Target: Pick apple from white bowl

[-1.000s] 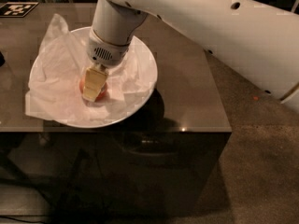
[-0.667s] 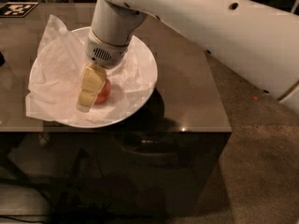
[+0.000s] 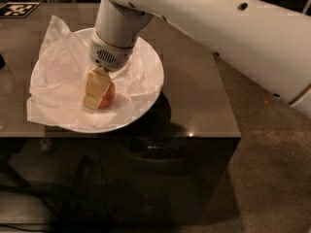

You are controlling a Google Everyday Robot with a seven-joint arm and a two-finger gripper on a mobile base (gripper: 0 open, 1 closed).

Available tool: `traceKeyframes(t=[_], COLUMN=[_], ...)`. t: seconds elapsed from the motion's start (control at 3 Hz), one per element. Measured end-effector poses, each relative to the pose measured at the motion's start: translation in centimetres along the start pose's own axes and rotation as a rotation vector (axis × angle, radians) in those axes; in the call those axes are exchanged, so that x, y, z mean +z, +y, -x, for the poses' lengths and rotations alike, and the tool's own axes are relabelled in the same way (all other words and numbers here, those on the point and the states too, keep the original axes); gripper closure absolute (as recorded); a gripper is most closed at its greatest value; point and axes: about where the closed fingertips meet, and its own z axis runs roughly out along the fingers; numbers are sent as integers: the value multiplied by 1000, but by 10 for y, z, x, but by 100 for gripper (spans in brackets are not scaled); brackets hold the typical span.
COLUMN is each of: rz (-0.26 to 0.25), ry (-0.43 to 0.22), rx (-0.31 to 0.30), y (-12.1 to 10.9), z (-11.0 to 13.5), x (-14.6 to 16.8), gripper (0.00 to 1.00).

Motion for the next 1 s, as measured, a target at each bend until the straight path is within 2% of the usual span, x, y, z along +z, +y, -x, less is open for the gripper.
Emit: traceKeyframes(t=[0.33, 0.67, 1.0], rz=[0, 0, 0], ry=[0, 0, 0], rx=[0, 0, 0], y=[0, 0, 0], z=[0, 0, 0], x=[0, 0, 0], gripper=[42, 41, 17])
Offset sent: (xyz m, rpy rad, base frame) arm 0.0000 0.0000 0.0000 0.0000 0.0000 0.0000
